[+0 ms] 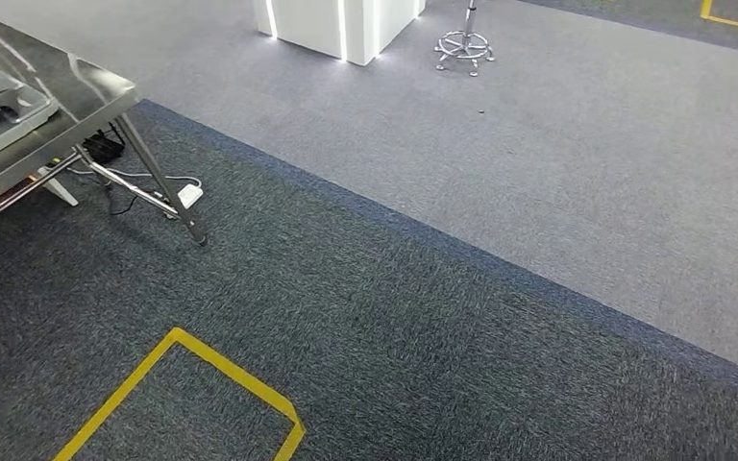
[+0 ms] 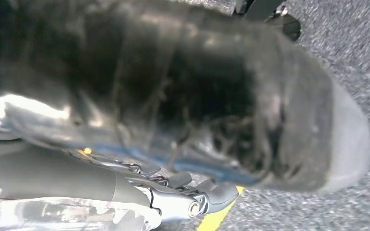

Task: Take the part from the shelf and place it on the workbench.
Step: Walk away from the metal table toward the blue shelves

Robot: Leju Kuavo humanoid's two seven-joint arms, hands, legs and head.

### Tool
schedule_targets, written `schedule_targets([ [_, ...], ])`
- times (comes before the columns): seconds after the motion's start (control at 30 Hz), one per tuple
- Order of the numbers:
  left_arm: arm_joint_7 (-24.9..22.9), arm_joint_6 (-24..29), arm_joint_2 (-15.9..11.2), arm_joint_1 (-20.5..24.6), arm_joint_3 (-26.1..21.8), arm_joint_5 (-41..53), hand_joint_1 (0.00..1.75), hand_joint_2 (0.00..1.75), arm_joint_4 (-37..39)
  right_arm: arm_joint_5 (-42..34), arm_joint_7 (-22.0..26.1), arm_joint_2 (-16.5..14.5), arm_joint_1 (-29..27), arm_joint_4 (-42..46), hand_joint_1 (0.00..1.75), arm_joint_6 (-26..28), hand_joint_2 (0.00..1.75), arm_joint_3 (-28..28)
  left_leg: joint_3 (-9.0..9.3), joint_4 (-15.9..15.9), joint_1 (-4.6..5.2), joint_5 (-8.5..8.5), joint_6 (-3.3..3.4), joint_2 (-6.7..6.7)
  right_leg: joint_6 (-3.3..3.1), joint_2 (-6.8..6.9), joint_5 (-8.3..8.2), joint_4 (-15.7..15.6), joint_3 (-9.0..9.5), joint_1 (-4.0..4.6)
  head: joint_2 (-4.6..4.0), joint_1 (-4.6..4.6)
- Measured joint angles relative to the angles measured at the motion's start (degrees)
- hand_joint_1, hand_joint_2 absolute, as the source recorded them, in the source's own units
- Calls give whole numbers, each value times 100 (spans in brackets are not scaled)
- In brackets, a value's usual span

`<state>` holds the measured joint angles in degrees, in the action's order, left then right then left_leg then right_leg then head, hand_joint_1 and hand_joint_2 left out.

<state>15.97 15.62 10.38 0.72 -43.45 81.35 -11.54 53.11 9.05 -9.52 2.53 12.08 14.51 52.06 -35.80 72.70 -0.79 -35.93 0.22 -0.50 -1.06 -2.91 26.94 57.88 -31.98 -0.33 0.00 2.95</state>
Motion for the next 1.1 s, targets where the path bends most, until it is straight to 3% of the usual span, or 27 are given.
schedule_targets([
  [0.07, -2, 37, -1, -12, 0, 0, 0, 0, 0, 7, -33, -1, 1, -1, 0, -7, 0, 7, 223, -639, 4, 462, 55, 122, 4, -161, 10, 21, 9, 7, 0, 0],
  [0.13, 7, 67, -7, -21, 0, 0, 0, 0, -1, 11, -50, -10, 13, -4, 0, -16, 0, 10, 441, -1250, 8, 741, 110, 371, 38, -295, 18, 56, -19, 10, 0, 1],
  [0.2, 21, 89, -12, -5, 0, 0, 0, 0, -1, 17, -58, -19, 11, -8, 0, -20, 0, 14, 499, -1423, 26, 757, 135, 465, 106, -413, 4, 64, -66, -10, 0, 0],
  [0.27, 85, 120, 6, 24, 7, 5, 0, 0, -1, 23, -68, -19, -14, -10, 0, -44, 0, 25, 541, -1499, 26, 794, 181, 345, 182, -459, -6, 59, -90, -25, 0, -1],
  [0.33, 105, 173, 83, 27, 30, 15, 0, 0, -2, 27, -81, -19, -18, -12, 0, -93, 0, 41, 587, -1598, 12, 849, 255, 196, 230, -193, 167, 317, -216, -8, 0, 10],
  [0.4, 61, 168, 157, 18, 46, 13, 0, 0, -2, 57, -85, -17, -6, -12, 0, -113, 0, 50, 602, -1627, 27, 856, 295, 33, 268, 130, 530, 1006, -557, -12, 0, 18],
  [0.47, 74, 64, 144, 9, 39, 6, 0, 0, -1, 117, -75, -17, -2, -12, 0, -103, 0, 50, 607, -1618, 36, 836, 295, -142, 310, 219, 703, 1566, -842, -45, 0, 17],
  [0.5, 89, 2, 117, 6, 36, 5, 0, 0, -1, 148, -67, -15, -3, -12, 0, -102, 0, 50, 614, -1612, 34, 822, 286, -221, 327, 242, 627, 1553, -836, -66, 0, 17],
  [0.57, 79, -92, 61, 7, 34, 8, 0, 0, -1, 193, -54, -3, -2, -12, 0, -102, 0, 50, 639, -1595, 25, 787, 249, -353, 353, 361, 262, 930, -504, -108, 0, 17],
  [0.63, 60, -121, -2, 24, 33, 9, 0, 0, -2, 213, -43, 7, 19, -12, 0, -101, 0, 50, 654, -1566, 42, 738, 178, -440, 328, 545, 24, 263, -154, -98, 0, 15],
  [0.67, 51, -124, -26, 40, 33, 10, 0, 0, -2, 225, -31, 9, 29, -12, 0, -101, 0, 50, 663, -1556, 53, 716, 138, -475, 294, 591, -6, 106, -77, -82, 0, 13],
  [0.73, 7, -145, -50, 87, 34, 11, 0, 0, -2, 271, -2, 13, 37, -12, 0, -100, 0, 48, 705, -1560, 54, 695, 60, -549, 200, 517, 2, 70, -83, -50, 0, 10],
  [0.8, -64, -191, -72, 117, 36, 13, 0, 0, -2, 326, 22, 19, 40, -11, 0, -102, 0, 42, 715, -1482, 22, 609, -10, -439, 113, 416, -25, 37, -77, -58, 0, 10],
  [0.83, -105, -212, -85, 120, 37, 15, 0, 0, -2, 353, 28, 22, 48, -10, 0, -106, 0, 37, 653, -1315, 8, 481, -31, -315, 72, 366, -44, 18, -74, -68, 0, 9],
  [0.9, -190, -242, -109, 110, 38, 22, 0, 0, -2, 403, 7, 27, 69, -10, 0, -116, 0, 20, 347, -646, -6, 97, -42, -65, 18, 261, -61, 10, -82, -56, 0, 9],
  [0.97, -272, -261, -126, 101, 40, 26, 0, 0, -2, 445, -45, 28, 79, -11, 0, -125, 0, -10, 21, 9, -5, -124, -32, -12, -3, 125, -64, 20, -94, -20, 0, 9],
  [1.0, -305, -269, -136, 100, 42, 26, 0, 0, -2, 465, -72, 28, 79, -12, 0, -130, 0, -25, -34, 81, -3, -70, -17, -4, -6, 49, -64, 29, -95, -4, 0, 9],
  [1.03, -331, -274, -144, 102, 44, 27, 0, 0, -2, 484, -101, 27, 79, -12, 0, -138, 0, -38, 17, -76, 1, 97, 8, 14, -7, -31, -63, 40, -93, 7, 0, 9],
  [1.1, -365, -280, -166, 106, 48, 28, 0, 0, -2, 514, -142, 22, 81, -12, 0, -163, 0, -59, 313, -799, 14, 524, 78, 194, -4, -183, -63, 62, -93, 12, 0, 10],
])
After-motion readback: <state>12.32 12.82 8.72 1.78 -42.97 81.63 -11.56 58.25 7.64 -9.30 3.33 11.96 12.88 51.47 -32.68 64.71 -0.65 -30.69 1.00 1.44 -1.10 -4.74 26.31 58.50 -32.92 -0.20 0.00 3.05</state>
